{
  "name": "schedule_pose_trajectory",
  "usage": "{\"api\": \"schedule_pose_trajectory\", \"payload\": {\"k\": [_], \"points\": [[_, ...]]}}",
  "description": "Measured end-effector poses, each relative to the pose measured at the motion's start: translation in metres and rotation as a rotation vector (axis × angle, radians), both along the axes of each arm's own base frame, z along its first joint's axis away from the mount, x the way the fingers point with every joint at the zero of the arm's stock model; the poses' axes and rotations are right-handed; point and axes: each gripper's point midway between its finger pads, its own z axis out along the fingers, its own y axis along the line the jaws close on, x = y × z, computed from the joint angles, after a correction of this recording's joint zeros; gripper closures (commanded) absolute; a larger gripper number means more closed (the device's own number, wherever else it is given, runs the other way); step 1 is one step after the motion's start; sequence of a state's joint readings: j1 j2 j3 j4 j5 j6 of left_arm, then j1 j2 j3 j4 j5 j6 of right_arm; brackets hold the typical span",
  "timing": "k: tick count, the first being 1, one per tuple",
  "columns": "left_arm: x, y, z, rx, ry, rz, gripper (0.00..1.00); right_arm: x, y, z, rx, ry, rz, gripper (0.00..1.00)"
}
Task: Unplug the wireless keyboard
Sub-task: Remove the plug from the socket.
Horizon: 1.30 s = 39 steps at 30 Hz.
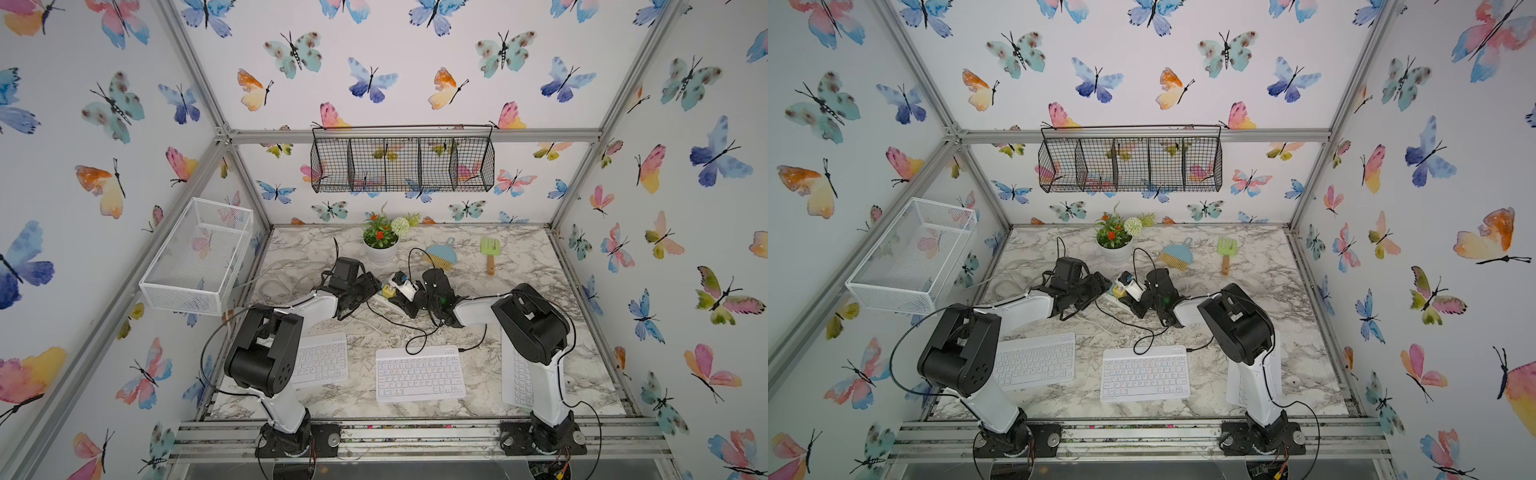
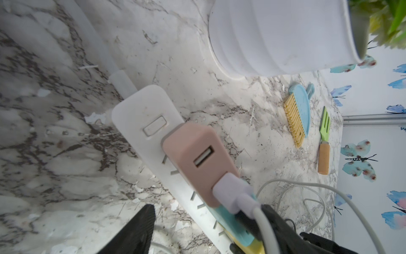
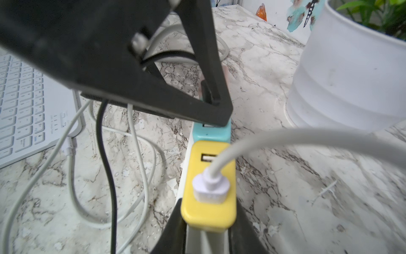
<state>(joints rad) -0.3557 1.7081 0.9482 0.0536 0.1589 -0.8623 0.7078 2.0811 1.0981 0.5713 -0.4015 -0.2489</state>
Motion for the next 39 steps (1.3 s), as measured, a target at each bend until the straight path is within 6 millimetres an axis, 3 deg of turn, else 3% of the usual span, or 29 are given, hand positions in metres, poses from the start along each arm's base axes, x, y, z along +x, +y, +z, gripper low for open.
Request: {"api": "schedule_pose_trajectory", "payload": {"k": [11, 15, 18, 26, 39], "points": [[0.005, -0.005, -0.005, 0.025, -0.018, -0.002, 0.33, 0.003, 0.001, -0.005, -0.018, 0.018, -0.004, 0.60], [0.007, -0.006, -0.006, 0.026, -0.023, -0.002, 0.33, 0.006, 0.007, 0.004, -0.001, -0.004, 0.003, 0.54], [0.008, -0.007, -0.007, 0.027, -0.028, -0.002, 0.33, 0.008, 0.011, 0.011, 0.014, -0.020, 0.006, 0.57], [0.009, -0.006, -0.007, 0.033, -0.033, 0.003, 0.34, 0.010, 0.015, 0.014, 0.014, -0.020, 0.016, 0.79], [0.008, -0.006, -0.011, 0.030, -0.046, 0.002, 0.34, 0.005, 0.018, 0.013, -0.056, -0.135, 0.004, 0.82]]}}
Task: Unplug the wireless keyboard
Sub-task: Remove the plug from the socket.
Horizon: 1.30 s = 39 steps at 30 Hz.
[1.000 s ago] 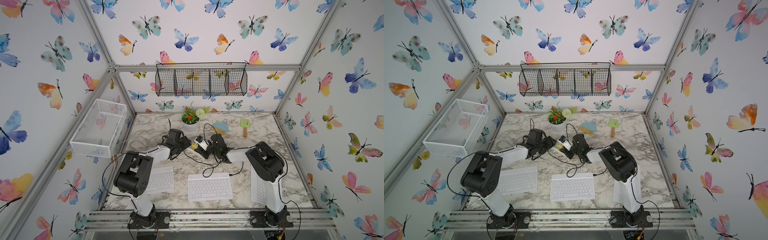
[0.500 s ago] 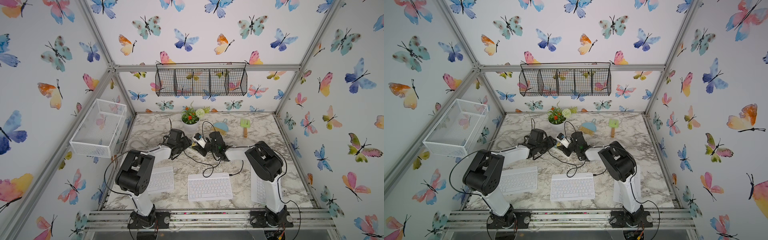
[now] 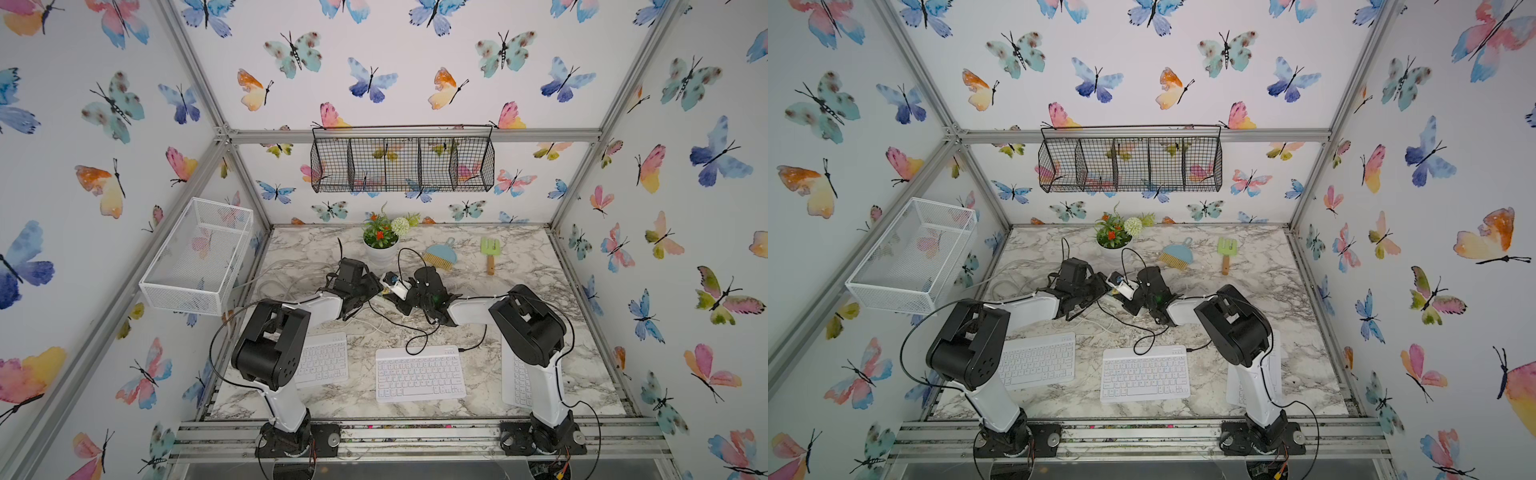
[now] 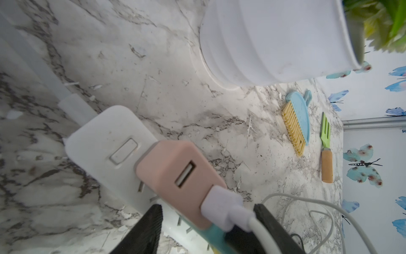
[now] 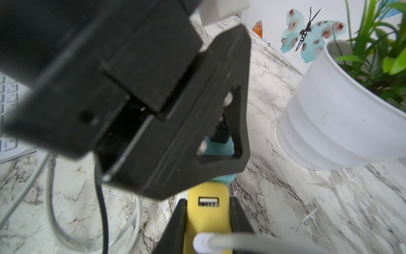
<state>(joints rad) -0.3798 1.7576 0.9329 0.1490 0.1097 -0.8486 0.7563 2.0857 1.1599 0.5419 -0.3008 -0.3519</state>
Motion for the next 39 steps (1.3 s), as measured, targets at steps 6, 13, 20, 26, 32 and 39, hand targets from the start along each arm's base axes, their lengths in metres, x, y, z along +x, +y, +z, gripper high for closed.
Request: {"api": "schedule_pose_trajectory", "payload": {"k": [6, 13, 20, 26, 32, 39], "points": [[-0.001, 0.000, -0.002, -0.006, -0.012, -0.002, 0.34, 0.002, -0.004, 0.001, 0.053, 0.118, -0.009, 0.82], [-0.005, -0.002, -0.003, -0.015, -0.029, -0.008, 0.35, 0.004, -0.008, 0.002, 0.121, 0.299, -0.001, 0.81], [-0.006, -0.003, -0.003, -0.019, -0.036, -0.012, 0.35, 0.004, -0.010, 0.001, 0.145, 0.353, -0.010, 0.82], [-0.006, -0.003, -0.003, -0.020, -0.035, -0.015, 0.35, -0.010, -0.005, 0.002, 0.063, 0.143, -0.031, 0.82], [-0.008, -0.004, -0.004, -0.024, -0.028, -0.022, 0.35, -0.019, -0.003, 0.002, -0.018, -0.040, -0.051, 0.82], [-0.008, -0.005, -0.004, -0.028, -0.032, -0.024, 0.35, -0.013, -0.009, 0.004, 0.035, 0.077, -0.052, 0.82]]}}
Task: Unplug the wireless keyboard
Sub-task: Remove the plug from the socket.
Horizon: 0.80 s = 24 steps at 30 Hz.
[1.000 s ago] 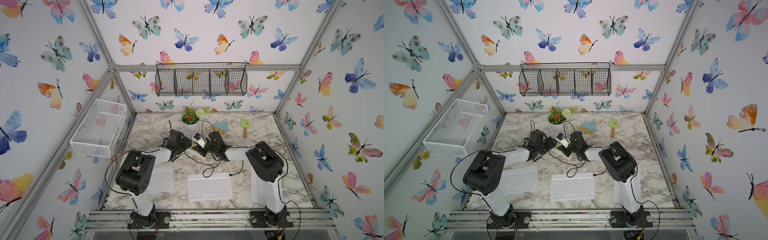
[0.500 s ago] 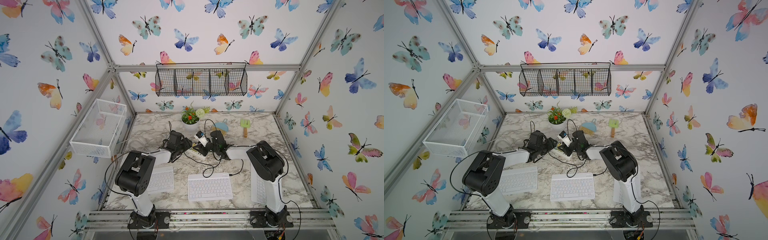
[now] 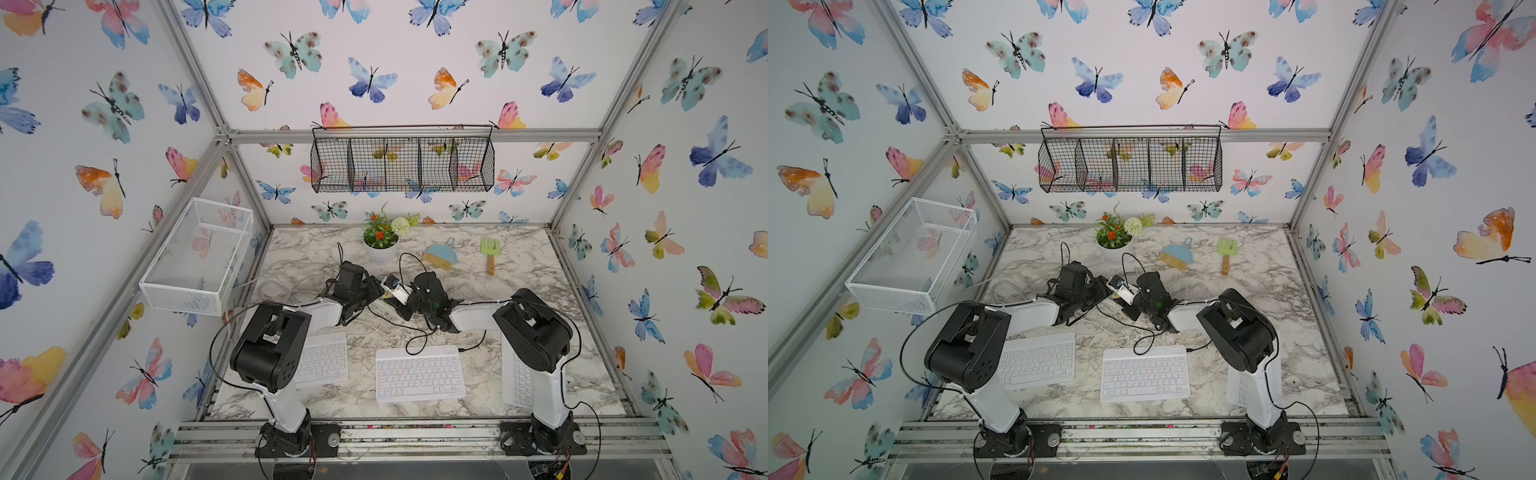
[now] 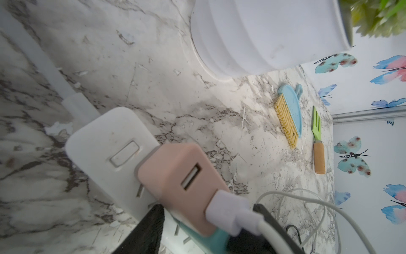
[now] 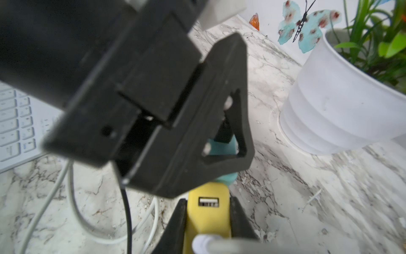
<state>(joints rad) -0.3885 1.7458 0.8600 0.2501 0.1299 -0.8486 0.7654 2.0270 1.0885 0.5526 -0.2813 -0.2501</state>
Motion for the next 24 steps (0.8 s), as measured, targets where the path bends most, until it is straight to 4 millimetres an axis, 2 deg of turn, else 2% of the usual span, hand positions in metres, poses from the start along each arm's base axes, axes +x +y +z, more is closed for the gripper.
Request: {"api": "schedule_pose_trajectory", "payload": {"k": [4, 9, 13, 16, 20, 24], "points": [[-0.002, -0.004, 0.000, -0.006, -0.008, -0.012, 0.35, 0.006, -0.010, 0.003, 0.091, 0.146, -0.011, 0.82], [-0.001, -0.003, 0.000, -0.005, -0.020, -0.008, 0.35, 0.020, -0.014, 0.029, 0.232, 0.258, 0.003, 0.81], [-0.001, -0.003, 0.000, -0.007, -0.025, -0.006, 0.34, 0.025, -0.013, 0.042, 0.268, 0.260, 0.013, 0.82], [-0.001, -0.003, 0.000, -0.009, -0.024, -0.004, 0.34, 0.025, -0.013, 0.044, 0.255, 0.246, 0.003, 0.82], [0.003, -0.005, 0.000, -0.015, -0.018, 0.003, 0.34, 0.026, -0.021, 0.051, 0.230, 0.220, -0.035, 0.81], [0.015, -0.010, 0.005, -0.022, -0.027, 0.005, 0.33, 0.030, -0.031, 0.068, 0.223, 0.197, -0.073, 0.81]]}}
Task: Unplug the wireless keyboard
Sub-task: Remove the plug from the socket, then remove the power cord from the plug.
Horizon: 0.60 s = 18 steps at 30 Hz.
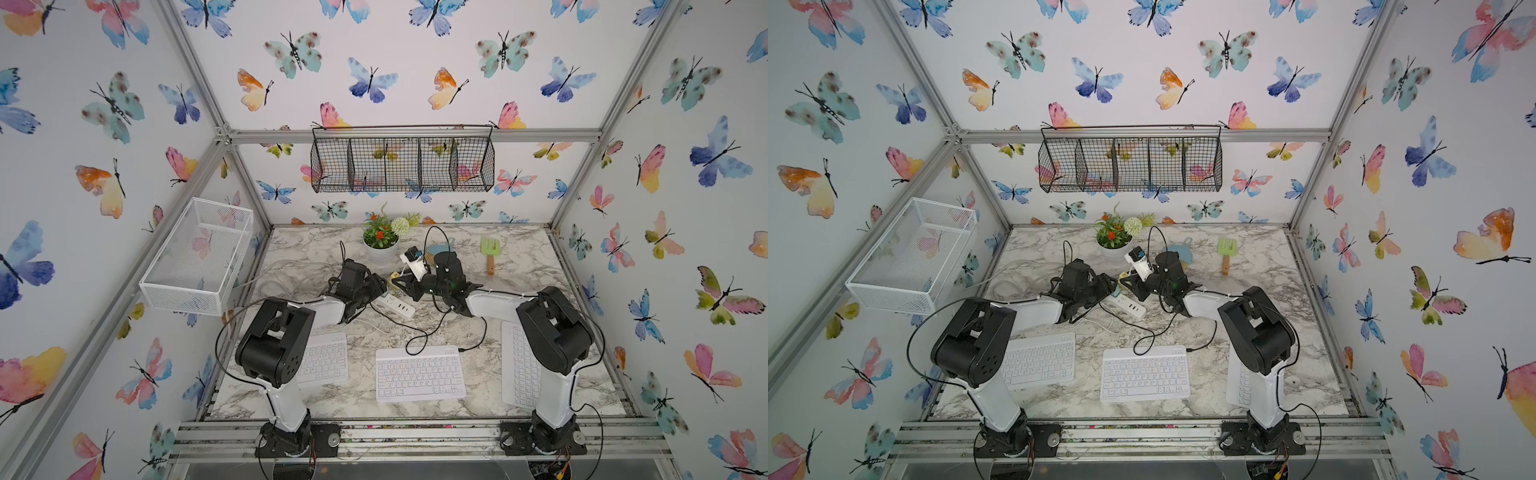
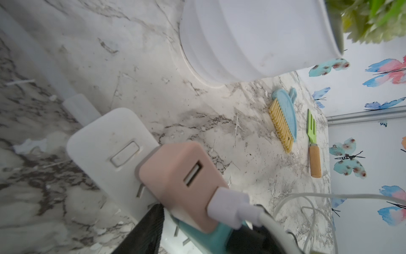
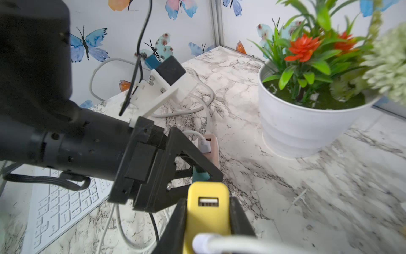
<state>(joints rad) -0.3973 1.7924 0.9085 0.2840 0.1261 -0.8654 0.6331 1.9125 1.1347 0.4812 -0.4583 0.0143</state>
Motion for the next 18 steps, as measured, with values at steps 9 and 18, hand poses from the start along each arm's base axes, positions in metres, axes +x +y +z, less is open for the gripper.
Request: {"api": "schedule_pose_trajectory", "payload": {"k": [9, 18], "points": [[0.000, -0.004, 0.005, 0.013, 0.037, -0.042, 0.24, 0.024, -0.060, -0.008, -0.017, 0.089, -0.140, 0.80], [0.005, -0.005, 0.028, 0.131, 0.075, -0.137, 0.14, 0.011, -0.075, -0.009, -0.020, 0.138, -0.129, 0.79]]}}
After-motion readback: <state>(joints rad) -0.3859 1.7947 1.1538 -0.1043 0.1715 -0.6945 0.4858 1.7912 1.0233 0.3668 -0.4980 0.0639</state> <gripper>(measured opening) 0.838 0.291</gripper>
